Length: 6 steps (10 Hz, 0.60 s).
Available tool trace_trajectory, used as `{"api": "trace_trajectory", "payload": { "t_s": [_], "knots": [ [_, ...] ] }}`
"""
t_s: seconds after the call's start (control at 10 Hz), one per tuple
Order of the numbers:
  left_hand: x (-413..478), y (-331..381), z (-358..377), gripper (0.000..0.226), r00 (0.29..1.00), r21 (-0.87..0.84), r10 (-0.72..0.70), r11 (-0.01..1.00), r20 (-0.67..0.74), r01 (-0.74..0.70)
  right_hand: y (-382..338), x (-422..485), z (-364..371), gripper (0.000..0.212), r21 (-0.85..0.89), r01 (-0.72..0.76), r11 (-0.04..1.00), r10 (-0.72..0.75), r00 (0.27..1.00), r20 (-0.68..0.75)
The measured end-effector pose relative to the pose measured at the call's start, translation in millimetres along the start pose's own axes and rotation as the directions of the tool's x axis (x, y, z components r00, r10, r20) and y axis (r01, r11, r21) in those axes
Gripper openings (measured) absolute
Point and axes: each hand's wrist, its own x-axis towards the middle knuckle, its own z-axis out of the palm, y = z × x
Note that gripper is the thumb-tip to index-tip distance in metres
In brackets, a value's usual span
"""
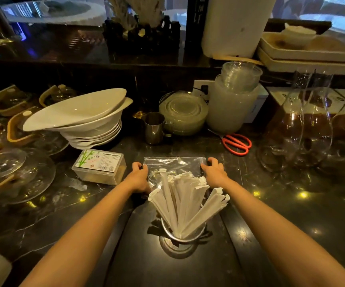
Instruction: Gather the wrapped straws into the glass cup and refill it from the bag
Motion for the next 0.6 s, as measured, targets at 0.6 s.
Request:
{"api": "trace_trajectory", "payload": {
  "t_s": [0.6],
  "knots": [
    [-25, -10, 4, 0.065, 0.964, 0.384, 0.207, 0.914, -0.168, -0.129, 14, -29, -5, 0.067, -0.163, 0.054, 0.985, -0.053, 0.999, 0.008]
  ]
}}
